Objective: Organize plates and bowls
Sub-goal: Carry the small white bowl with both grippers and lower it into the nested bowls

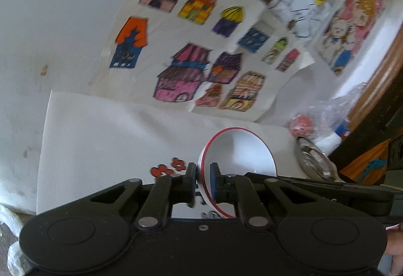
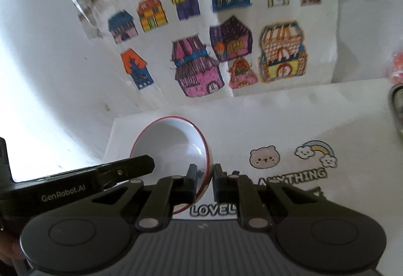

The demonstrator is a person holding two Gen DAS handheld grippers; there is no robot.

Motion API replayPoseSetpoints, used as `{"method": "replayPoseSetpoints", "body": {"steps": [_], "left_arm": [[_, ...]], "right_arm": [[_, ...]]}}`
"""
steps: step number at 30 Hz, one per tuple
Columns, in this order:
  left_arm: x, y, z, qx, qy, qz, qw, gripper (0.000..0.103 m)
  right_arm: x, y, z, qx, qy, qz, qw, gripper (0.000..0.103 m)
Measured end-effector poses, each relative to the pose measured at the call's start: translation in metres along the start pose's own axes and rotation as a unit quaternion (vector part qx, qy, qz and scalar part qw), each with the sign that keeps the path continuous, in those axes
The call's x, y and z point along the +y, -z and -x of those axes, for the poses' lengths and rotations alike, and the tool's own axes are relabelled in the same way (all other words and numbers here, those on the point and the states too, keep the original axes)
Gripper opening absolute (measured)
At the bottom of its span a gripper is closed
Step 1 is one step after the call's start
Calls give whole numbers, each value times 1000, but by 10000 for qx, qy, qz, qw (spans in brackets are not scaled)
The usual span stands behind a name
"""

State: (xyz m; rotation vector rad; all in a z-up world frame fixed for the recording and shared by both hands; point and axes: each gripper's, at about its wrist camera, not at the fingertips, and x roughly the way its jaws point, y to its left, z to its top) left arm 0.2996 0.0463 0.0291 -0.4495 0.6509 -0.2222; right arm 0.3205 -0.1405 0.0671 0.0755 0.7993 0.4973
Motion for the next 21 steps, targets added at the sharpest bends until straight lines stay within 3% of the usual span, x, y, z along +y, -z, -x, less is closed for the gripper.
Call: {"method": "replayPoseSetpoints", "body": {"steps": [9,21], "left_arm": [[-41,19,49,-99,40,-394,9992,11],[-70,60,91,115,127,-687,9975,11]], "right_arm": [[11,28,62,-301,63,16,9995,14],[24,79,118,-415,238,28,9989,14]]}}
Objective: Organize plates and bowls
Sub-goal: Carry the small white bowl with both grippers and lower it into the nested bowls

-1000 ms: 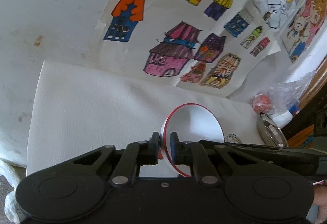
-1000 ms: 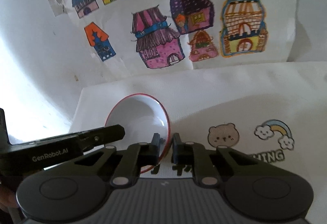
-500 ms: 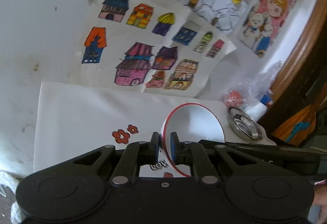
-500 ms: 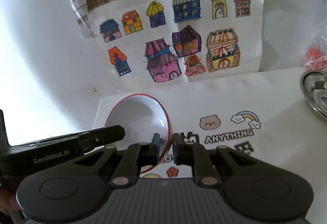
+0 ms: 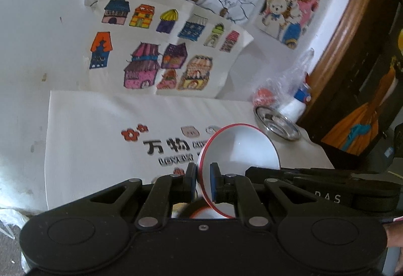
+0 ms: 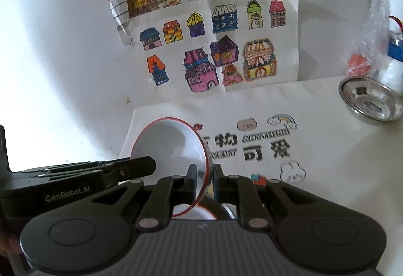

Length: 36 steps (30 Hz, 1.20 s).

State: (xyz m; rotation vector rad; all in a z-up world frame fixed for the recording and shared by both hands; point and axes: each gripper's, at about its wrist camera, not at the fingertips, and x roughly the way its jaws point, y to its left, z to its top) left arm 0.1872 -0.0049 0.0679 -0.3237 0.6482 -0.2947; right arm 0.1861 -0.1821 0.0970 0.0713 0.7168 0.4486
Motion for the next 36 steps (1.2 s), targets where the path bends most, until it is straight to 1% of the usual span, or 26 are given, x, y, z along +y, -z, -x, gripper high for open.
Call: {"method": "replayPoseSetpoints", "body": {"steps": [7,15,21,36], "left_arm": [[-8,23,13,188,19,-220,9996,11],[-9,36,18,355,-81,-320,9988,11],[-10,41,17,432,-128,-372,9983,11],[-6,44,9,582,-214,-325,9975,11]], "right_arm": [[6,26,14,175,55,-9,9998,14],[10,50,11,404,106,22,9991,16],[9,57,9,480,117,7,9988,16],[8,58,-1,622,99,-26,9980,18]]}}
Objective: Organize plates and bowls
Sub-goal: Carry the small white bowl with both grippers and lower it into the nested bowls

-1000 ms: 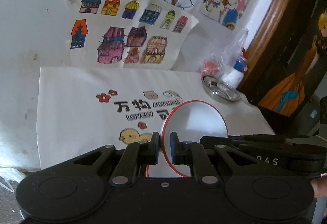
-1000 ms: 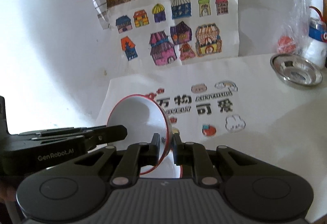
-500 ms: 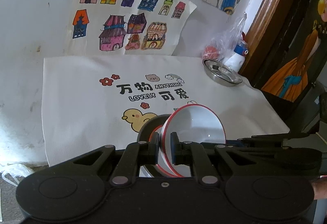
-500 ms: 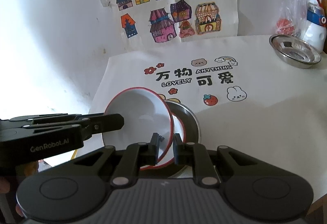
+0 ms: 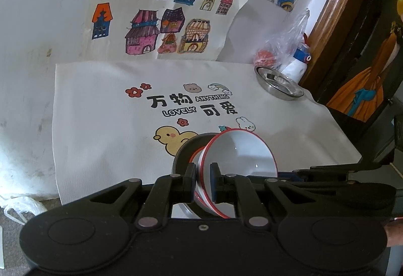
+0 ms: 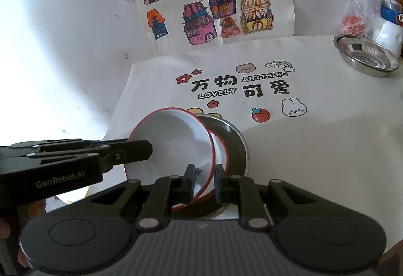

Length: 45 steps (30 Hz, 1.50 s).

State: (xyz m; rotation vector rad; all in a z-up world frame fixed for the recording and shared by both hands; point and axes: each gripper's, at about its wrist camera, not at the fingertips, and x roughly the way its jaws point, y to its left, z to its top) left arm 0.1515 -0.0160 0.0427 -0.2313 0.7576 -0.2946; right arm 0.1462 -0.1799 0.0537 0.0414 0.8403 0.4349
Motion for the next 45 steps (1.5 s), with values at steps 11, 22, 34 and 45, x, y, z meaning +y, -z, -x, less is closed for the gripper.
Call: {"method": "replayPoseSetpoints", "body": {"steps": [11,22,34,45], "left_arm": [[6,-1,-3,71,20,152,9999,11],[8,-1,-9,176,40,208,9996,12],[11,-1,-11,193,119,266,9994,15],[13,-2,-11,208,188,273,9992,15]], "right_arm": [[2,-2,-4,32,-25,2,10000,20],[3,-3,-5,15,-56,27,10000,29],[4,-2,-3,-31,-72,5,10000,31],[10,-2,-3,-74,6,25,10000,36]]}}
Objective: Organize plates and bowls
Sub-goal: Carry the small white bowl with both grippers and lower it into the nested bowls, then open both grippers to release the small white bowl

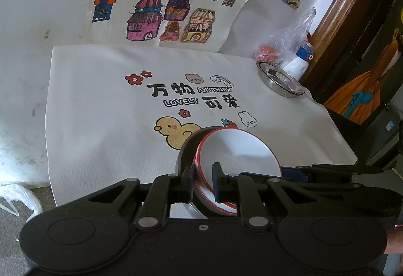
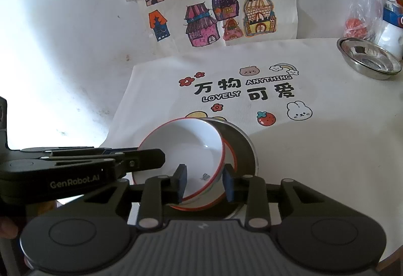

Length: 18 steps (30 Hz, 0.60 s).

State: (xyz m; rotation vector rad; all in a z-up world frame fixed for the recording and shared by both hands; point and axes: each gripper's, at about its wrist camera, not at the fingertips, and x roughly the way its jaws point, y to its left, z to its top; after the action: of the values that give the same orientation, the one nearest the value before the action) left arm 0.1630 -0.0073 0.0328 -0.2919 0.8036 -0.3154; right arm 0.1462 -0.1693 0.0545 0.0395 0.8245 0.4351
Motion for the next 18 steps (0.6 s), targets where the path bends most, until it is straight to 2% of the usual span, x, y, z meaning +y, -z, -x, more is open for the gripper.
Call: {"method": "replayPoseSetpoints", "body": {"steps": [5,8,14,18], "left_arm": [[0,0,-1,7,-38,4,10000,16],[0,0,1,-19,-47,12,10000,17],[3,0,3,-75,-20,42,10000,17],[3,0,7,-186,-64,52,9998,27]], "right_arm": [[-2,2,2,-60,-36,-36,10000,37],[-4,2,5,-113,16,-21,9999,48],[-8,3,9,-207,-11,-39,9998,49],[-7,2,14,-299,-10,4,9996,54]]}}
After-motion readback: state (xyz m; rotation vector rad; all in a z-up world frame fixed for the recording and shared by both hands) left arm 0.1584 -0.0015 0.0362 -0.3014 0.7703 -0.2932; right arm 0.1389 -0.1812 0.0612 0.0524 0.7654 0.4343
